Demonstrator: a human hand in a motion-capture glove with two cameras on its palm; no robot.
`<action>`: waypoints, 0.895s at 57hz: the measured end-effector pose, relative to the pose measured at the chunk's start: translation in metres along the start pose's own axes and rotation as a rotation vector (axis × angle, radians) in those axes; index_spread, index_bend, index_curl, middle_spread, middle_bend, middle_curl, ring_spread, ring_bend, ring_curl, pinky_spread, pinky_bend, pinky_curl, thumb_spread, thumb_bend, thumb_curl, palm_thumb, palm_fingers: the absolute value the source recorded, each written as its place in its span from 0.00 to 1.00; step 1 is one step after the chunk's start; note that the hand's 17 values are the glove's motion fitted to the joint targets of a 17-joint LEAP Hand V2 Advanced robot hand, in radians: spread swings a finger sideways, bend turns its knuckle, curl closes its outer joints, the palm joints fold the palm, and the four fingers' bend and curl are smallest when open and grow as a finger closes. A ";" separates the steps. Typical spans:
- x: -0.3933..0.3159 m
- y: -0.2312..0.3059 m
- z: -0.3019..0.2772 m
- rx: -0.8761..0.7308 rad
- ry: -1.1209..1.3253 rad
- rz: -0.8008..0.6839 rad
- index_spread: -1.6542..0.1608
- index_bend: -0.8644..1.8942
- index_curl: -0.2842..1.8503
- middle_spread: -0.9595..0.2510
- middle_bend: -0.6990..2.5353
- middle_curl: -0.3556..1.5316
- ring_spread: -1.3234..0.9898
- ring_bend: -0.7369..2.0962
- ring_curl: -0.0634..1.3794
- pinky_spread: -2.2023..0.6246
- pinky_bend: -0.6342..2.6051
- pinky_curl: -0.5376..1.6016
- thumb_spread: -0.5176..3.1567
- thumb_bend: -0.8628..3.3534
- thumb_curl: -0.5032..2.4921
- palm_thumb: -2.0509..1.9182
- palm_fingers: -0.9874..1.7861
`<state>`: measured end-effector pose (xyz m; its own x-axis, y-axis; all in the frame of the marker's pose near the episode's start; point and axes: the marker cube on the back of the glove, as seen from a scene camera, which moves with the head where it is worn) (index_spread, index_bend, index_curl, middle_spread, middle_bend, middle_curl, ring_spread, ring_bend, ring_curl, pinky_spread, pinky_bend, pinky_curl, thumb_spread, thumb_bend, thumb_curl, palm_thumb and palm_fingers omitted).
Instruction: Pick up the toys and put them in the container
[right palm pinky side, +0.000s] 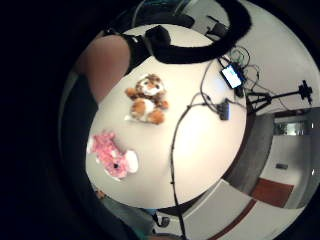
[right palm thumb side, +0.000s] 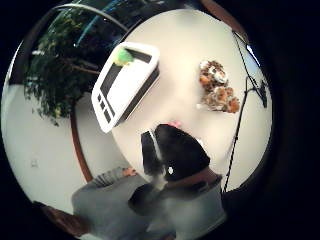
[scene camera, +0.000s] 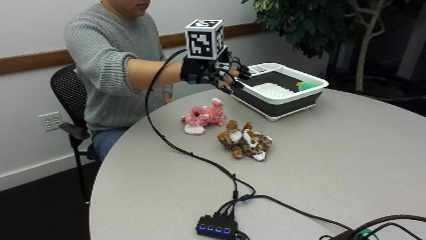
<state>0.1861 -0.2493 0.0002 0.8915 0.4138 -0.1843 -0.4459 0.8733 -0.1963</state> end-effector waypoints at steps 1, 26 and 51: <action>0.003 -0.002 0.002 -0.007 0.001 0.004 0.73 0.37 0.24 0.67 0.27 0.36 0.48 0.51 0.24 0.79 0.49 0.42 0.49 0.20 0.25 0.51 0.34; 0.022 -0.057 0.164 -0.289 0.004 0.145 0.74 0.34 0.24 0.70 0.23 0.31 0.51 0.48 0.23 0.79 0.55 0.43 0.50 0.20 0.25 0.52 0.25; 0.022 -0.065 0.188 -0.089 0.110 0.164 0.72 0.33 0.20 0.75 0.24 0.26 0.51 0.60 0.30 0.74 0.61 0.45 0.53 0.22 0.27 0.56 0.39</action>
<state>0.2494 -0.2490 0.1899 0.7946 0.5133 -0.3242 -0.5938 0.7684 -0.2388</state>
